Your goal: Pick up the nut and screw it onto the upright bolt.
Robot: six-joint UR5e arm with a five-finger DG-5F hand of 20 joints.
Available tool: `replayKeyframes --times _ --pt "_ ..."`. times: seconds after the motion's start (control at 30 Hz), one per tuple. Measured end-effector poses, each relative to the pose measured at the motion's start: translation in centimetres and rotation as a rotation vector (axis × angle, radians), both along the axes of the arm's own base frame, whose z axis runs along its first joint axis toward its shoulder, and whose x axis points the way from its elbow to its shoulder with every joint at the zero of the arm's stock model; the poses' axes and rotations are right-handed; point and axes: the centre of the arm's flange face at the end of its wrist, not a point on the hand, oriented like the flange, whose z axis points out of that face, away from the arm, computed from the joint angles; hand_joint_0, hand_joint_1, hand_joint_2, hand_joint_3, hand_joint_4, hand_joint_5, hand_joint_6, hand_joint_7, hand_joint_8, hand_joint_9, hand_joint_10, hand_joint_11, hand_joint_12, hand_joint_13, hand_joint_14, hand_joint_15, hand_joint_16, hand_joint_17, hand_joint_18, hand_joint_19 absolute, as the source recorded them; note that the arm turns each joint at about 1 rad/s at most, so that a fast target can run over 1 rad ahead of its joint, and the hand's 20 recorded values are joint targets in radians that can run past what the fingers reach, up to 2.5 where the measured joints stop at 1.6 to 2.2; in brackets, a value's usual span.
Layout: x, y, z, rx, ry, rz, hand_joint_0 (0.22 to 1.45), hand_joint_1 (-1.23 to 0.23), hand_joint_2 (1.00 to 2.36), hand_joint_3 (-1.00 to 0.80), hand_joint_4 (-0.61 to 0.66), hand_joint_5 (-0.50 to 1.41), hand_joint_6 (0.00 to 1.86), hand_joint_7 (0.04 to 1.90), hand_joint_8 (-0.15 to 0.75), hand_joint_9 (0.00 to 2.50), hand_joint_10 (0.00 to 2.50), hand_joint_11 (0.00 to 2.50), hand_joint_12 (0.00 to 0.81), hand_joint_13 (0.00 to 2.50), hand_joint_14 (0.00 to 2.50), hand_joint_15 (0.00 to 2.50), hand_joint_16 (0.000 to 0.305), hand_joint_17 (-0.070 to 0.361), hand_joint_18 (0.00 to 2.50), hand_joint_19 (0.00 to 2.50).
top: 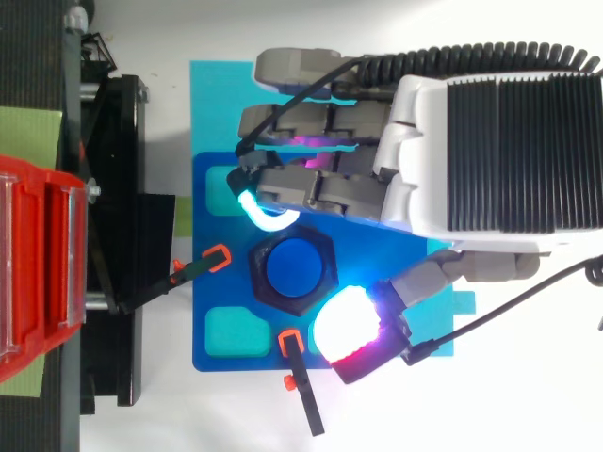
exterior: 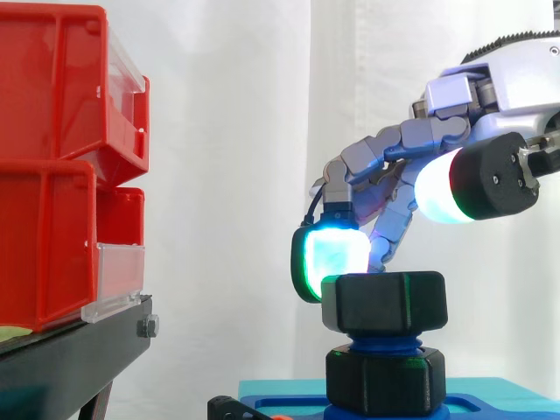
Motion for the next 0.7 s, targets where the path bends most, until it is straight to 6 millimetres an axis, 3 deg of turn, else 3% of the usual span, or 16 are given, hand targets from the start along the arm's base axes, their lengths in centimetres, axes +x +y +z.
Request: replayKeyframes --times 0.23,0.7 --pt "0.0 -0.2 0.1 0.0 0.0 -0.003 0.54 -0.36 1.0 -0.5 0.18 0.02 0.5 1.4 0.279 0.94 0.0 0.0 0.237 0.56 0.0 0.0 0.02 0.045 0.17 0.0" --pt "0.4 -0.3 1.3 0.006 -0.027 -0.005 0.55 -0.4 1.0 -0.5 0.06 0.06 0.54 1.31 0.231 1.18 0.0 0.0 0.191 0.7 0.0 0.0 0.014 0.033 0.34 0.0"
